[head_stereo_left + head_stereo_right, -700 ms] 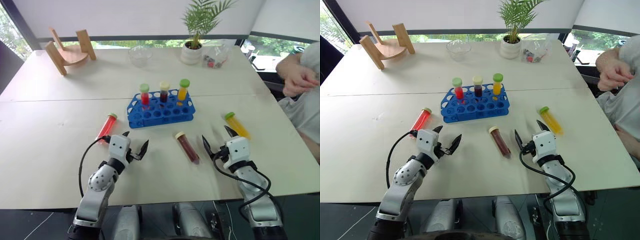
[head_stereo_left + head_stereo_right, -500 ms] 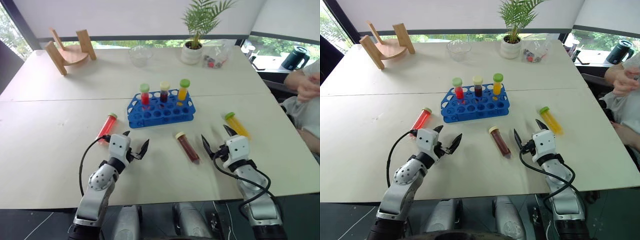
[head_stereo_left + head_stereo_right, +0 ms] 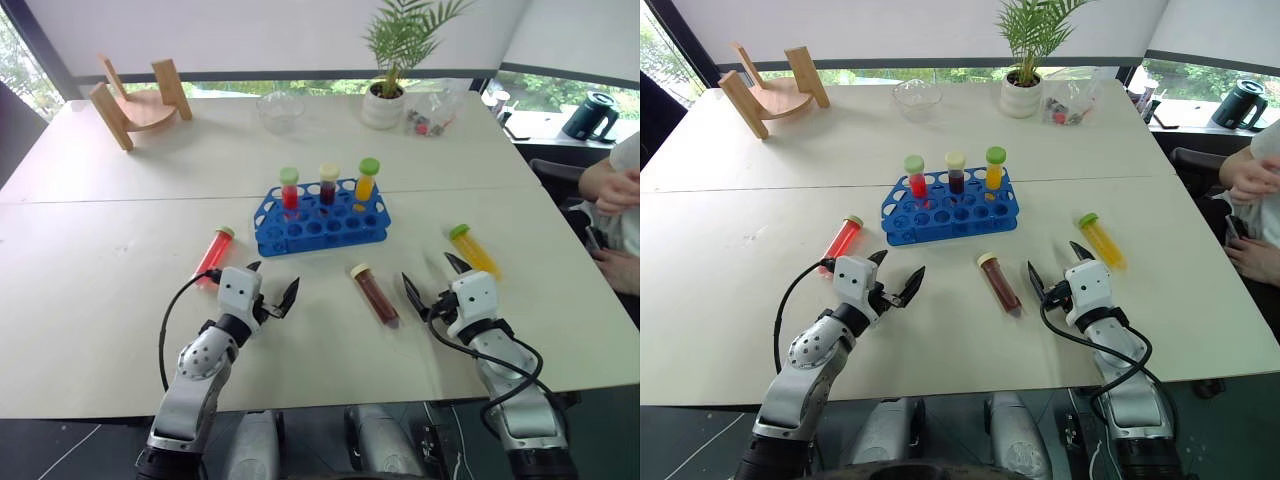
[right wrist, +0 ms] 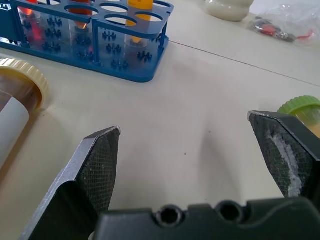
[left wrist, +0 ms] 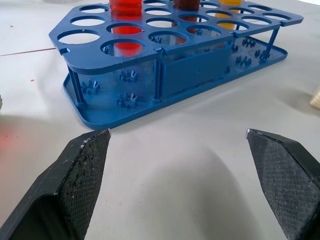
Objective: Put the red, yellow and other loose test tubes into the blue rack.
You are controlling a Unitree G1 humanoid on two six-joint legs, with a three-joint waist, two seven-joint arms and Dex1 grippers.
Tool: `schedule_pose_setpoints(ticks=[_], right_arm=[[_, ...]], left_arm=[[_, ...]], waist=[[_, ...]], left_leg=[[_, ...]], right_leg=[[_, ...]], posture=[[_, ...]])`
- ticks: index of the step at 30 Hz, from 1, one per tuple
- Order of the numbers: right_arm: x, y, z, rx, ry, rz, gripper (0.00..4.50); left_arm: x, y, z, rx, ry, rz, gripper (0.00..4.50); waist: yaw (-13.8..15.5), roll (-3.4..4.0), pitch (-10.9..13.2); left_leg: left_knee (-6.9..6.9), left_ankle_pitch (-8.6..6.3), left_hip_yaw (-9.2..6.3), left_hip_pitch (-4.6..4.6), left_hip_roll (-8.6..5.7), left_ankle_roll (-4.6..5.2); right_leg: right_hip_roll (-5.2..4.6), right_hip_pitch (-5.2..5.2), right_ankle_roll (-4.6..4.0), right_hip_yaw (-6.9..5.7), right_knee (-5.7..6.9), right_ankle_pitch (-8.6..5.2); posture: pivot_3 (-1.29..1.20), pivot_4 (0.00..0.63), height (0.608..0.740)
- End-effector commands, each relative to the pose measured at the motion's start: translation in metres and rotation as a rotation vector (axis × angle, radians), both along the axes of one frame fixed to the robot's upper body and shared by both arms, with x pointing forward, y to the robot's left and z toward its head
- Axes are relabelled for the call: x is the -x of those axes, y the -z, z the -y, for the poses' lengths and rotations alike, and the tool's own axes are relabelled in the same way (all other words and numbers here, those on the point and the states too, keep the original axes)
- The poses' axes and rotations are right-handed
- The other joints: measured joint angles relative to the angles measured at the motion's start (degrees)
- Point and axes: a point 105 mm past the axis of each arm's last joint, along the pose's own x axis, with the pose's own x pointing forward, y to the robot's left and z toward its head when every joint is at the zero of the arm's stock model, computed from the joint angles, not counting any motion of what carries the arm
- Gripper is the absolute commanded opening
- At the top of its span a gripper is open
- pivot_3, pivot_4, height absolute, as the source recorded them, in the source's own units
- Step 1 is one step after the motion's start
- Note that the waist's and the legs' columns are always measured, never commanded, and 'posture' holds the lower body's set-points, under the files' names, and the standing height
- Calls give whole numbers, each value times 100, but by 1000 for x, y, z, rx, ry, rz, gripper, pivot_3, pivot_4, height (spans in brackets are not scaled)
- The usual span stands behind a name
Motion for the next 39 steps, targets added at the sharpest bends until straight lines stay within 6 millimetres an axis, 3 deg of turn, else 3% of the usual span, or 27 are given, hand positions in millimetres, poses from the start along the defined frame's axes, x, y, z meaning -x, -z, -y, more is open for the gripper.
schedule_pose_setpoints(ticks=[1, 7, 11, 16, 19, 21, 23, 26, 33, 37, 39], right_arm=[[-3, -15, 4, 4, 2, 42, 4500], [-9, -29, 6, 6, -11, 13, 4500], [-18, -48, 7, 71, -43, -80, 4500], [-31, -80, 15, 110, -67, -236, 4500], [-47, -104, 35, 133, -25, -416, 4500], [-52, -108, 45, 128, -3, -584, 4500], [-61, -114, 55, 135, 44, -630, 4500], [-72, -111, 68, 170, 81, -696, 4500], [-82, -89, 75, 165, 18, -865, 4500], [-87, -80, 76, 181, -24, -917, 4500], [-88, -76, 76, 188, -42, -935, 3642]], left_arm=[[0, -15, 4, 14, 10, 54, 4470], [1, -22, 7, 2, 61, 64, 4470], [2, -43, 4, -7, 146, 81, 4470], [13, -67, 4, -26, 382, 15, 4470], [26, -86, -5, -142, 622, -44, 4470], [33, -95, -15, -216, 731, -81, 4470], [36, -101, -21, -249, 789, -108, 4470], [36, -108, -25, -270, 835, -123, 4470], [32, -114, -30, -286, 844, -118, 4470], [30, -118, -31, -303, 836, -99, 4470], [29, -120, -31, -309, 828, -90, 4500]], waist=[[0, 0, 0], [-3, 0, 0], [-1, 2, 2], [-7, 6, 5], [-35, 18, 35], [-81, 28, 45], [-103, 28, 44], [-141, 28, 43], [-141, 34, 47], [-149, 35, 47], [-148, 35, 47]], left_leg=[[0, 0, 0, 0, 0, 0], [0, 0, 1, 0, 0, 0], [1, 0, -1, -2, 0, 0], [-2, 0, -3, -2, 1, 0], [-1, 0, -4, -5, 1, 1], [0, 0, -1, -17, 1, 2], [-3, 0, -4, -23, 3, 2], [-14, -11, -6, -43, 6, 21], [-8, -21, 1, -145, 6, 39], [-3, -21, 3, -149, 6, 38], [1, -21, 5, -149, 6, 37]], right_leg=[[0, 0, 0, 0, 0, 0], [0, 0, 0, 0, 0, 0], [0, -1, 0, 0, 0, 0], [1, -2, -1, -1, 0, 0], [2, -8, -1, -4, 0, 0], [-1, -21, -6, -4, -4, 3], [-2, -21, -7, -10, -17, 2], [-2, -21, -4, -19, -60, 2], [-5, -130, 28, -20, -45, 20], [-4, -136, 28, -20, -40, 21], [-4, -135, 28, -19, -37, 21]], posture=[[0, 150, 740], [0, 150, 740], [0, 150, 740], [0, 150, 740], [0, 150, 740], [0, 150, 740], [0, 150, 740], [0, 150, 740], [0, 150, 740], [0, 150, 740], [0, 150, 740]])
